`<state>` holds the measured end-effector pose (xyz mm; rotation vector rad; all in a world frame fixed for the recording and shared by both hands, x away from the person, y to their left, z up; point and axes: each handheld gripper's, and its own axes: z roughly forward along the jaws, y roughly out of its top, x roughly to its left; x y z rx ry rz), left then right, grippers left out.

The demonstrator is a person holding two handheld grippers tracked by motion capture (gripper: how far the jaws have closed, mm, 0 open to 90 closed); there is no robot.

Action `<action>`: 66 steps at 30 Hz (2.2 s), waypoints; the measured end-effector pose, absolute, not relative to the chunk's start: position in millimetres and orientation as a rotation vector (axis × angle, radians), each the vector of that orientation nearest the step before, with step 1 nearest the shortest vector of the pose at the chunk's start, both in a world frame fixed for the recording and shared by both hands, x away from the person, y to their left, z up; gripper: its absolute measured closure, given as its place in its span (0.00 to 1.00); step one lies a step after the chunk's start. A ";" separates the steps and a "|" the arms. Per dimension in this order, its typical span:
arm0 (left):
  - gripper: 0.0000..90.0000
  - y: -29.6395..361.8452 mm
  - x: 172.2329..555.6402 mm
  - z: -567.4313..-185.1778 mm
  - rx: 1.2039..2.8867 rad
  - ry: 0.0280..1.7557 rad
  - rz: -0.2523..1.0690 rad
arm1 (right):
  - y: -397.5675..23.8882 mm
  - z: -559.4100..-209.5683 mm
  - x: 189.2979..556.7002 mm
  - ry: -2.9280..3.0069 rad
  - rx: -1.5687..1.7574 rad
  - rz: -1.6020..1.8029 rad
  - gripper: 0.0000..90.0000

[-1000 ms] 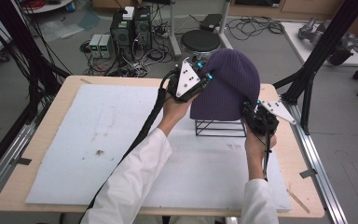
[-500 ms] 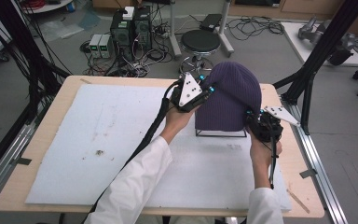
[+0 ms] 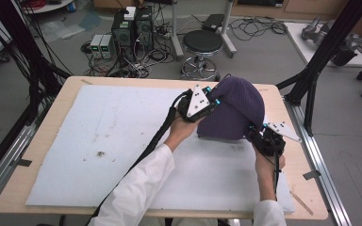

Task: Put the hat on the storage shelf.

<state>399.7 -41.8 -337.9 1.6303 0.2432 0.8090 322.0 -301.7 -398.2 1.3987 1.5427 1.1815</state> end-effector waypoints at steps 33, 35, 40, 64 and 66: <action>0.38 -37.4 392.0 -372.4 1.623 0.384 0.599 | -311.9 -417.1 309.0 1.498 1.459 1.306 0.17; 0.36 -36.3 391.1 -372.6 1.616 0.388 0.593 | -310.7 -415.1 306.5 1.482 1.448 1.316 0.14; 0.33 -26.6 383.1 -368.0 1.586 0.395 0.561 | -310.8 -409.0 296.8 1.418 1.415 1.364 0.12; 0.27 69.8 348.3 -350.7 1.450 0.487 0.684 | -302.1 -399.6 260.3 1.183 1.348 1.439 0.12; 0.27 74.4 347.6 -351.0 1.447 0.495 0.689 | -302.2 -399.8 258.7 1.169 1.342 1.436 0.12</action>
